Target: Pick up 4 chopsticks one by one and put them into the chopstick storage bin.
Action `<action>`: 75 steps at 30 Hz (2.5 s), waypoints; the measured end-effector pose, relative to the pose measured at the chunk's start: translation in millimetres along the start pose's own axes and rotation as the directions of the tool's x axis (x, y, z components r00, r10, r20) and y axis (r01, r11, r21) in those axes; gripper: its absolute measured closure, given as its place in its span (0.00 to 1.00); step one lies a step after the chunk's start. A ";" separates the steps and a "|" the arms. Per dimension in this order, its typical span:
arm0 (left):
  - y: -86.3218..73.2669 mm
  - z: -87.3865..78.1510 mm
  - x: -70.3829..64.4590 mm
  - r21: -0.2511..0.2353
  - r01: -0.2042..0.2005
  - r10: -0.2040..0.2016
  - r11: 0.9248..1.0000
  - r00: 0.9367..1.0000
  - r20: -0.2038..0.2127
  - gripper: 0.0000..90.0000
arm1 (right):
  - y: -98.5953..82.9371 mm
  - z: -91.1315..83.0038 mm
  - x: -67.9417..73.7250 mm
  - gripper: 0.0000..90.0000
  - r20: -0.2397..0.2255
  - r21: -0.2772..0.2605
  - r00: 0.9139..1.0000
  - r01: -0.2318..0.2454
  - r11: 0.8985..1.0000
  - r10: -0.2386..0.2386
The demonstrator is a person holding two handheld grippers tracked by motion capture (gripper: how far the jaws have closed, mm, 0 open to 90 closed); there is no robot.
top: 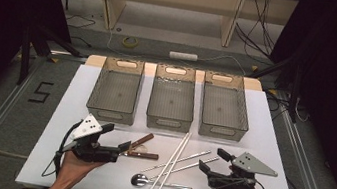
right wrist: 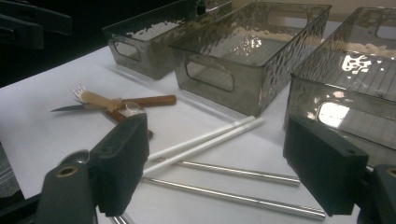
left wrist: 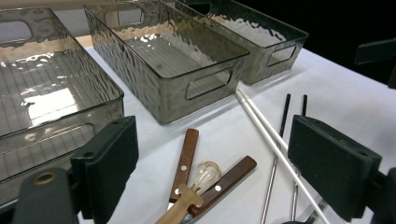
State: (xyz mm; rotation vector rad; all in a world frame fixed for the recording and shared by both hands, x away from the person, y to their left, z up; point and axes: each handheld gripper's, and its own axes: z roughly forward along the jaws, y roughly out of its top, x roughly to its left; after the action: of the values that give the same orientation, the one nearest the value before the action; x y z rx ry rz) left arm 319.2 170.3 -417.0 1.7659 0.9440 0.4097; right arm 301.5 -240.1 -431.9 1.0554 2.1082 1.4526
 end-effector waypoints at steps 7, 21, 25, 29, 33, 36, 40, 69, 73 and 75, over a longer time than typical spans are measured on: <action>1.8 -0.3 -1.4 -0.011 0.040 -0.040 0.999 0.999 0.020 0.17 | 0.5 -0.8 -0.3 0.26 0.013 -0.003 1.000 0.003 1.000 -0.003; -2.5 28.3 -35.9 0.164 0.053 -0.058 0.985 0.998 0.026 0.24 | 0.4 -1.4 -0.4 0.27 0.037 0.008 0.999 0.007 1.000 -0.007; -5.7 40.4 -47.6 0.219 0.030 -0.035 0.975 0.999 0.015 0.28 | 0.2 -1.8 -0.8 0.27 0.044 0.010 0.999 0.008 1.000 -0.008; -8.9 52.3 -57.5 0.243 0.029 -0.033 0.970 0.999 0.012 0.32 | 0.0 -2.6 -0.8 0.27 0.059 0.008 0.998 0.014 1.000 -0.014; -13.1 65.8 -67.1 0.274 0.014 -0.020 0.962 1.000 0.019 0.39 | -0.3 -3.1 -2.2 0.27 0.062 0.008 0.998 0.005 1.000 -0.005; -15.1 76.9 -71.8 0.317 0.000 -0.012 0.948 0.999 0.036 0.43 | -0.2 -3.2 -2.4 0.27 0.065 0.008 0.998 0.005 1.000 -0.006; -17.6 88.7 -75.2 0.362 -0.001 -0.023 0.932 0.998 0.063 0.50 | -0.3 -3.6 -2.4 0.28 0.068 0.008 0.998 0.008 1.000 -0.009; -29.7 120.6 -83.9 0.456 -0.039 0.000 0.889 0.996 0.087 0.75 | 0.8 -5.9 -2.6 0.29 0.071 0.001 0.997 0.020 1.000 -0.020; -31.3 123.0 -85.4 0.465 -0.049 0.012 0.884 0.996 0.083 0.79 | 1.1 -6.1 -1.8 0.29 0.068 -0.002 0.997 0.027 1.000 -0.027; -31.4 123.4 -84.7 0.468 -0.044 0.007 0.883 0.997 0.082 0.80 | 1.1 -6.2 -1.8 0.29 0.069 -0.001 0.997 0.027 1.000 -0.027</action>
State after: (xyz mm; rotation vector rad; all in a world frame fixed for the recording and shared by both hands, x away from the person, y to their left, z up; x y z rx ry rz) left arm 334.9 32.2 -480.9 2.2182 1.0237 0.1270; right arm 298.9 -245.2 -428.6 1.0570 2.0647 1.3863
